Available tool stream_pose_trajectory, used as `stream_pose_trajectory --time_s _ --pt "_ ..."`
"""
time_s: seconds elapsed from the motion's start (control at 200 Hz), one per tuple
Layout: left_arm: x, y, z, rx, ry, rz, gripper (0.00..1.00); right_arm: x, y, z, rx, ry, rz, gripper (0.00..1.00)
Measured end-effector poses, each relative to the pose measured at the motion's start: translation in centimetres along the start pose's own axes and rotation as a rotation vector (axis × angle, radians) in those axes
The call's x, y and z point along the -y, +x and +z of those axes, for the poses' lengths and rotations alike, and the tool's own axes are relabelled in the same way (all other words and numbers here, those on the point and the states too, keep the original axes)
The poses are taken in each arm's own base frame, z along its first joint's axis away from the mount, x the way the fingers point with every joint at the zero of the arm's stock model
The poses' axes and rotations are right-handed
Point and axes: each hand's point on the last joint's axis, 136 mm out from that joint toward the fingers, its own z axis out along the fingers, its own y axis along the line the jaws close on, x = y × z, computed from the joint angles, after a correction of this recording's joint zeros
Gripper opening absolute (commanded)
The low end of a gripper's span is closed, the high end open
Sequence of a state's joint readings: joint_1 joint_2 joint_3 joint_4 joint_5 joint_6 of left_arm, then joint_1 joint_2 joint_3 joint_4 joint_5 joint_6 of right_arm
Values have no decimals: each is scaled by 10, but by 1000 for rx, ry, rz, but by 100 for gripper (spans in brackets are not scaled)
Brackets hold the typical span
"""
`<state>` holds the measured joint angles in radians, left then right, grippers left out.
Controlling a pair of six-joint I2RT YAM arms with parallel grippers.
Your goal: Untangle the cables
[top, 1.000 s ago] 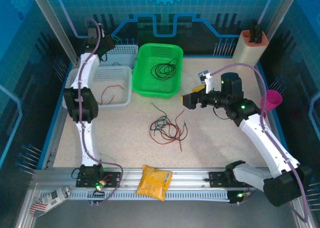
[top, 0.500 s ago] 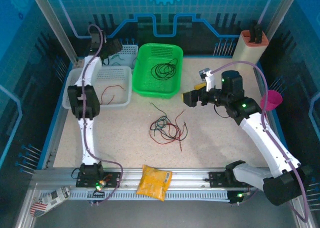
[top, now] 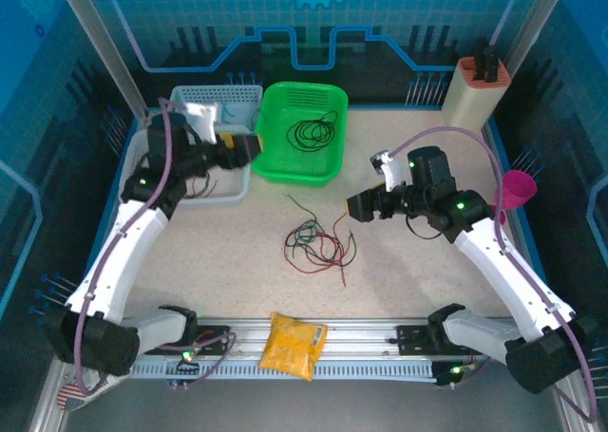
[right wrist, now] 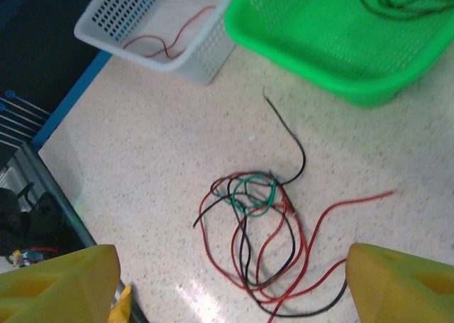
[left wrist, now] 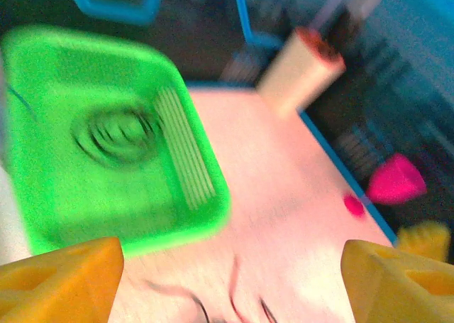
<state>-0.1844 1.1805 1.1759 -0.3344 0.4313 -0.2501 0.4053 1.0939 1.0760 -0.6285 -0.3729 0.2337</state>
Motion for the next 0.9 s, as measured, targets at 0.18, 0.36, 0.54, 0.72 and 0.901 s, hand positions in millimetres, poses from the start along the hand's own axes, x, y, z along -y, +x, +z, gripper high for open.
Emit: stream_pose_trajectory --time_s 0.18,0.36,0.54,0.72,0.901 --pt "-9 131 25 -378 26 -109 69 17 35 29 -140 8 149 77" --pt "-13 192 48 -571 15 -130 59 21 67 48 -223 -7 294 74" --pt "-30 236 82 -715 -61 -83 48 21 72 55 -217 -12 360 74" --pt "-45 256 107 -750 -89 -51 45 21 66 57 -193 -18 370 74" --pt "-49 254 125 -722 -76 -36 25 24 68 62 -206 -13 381 74"
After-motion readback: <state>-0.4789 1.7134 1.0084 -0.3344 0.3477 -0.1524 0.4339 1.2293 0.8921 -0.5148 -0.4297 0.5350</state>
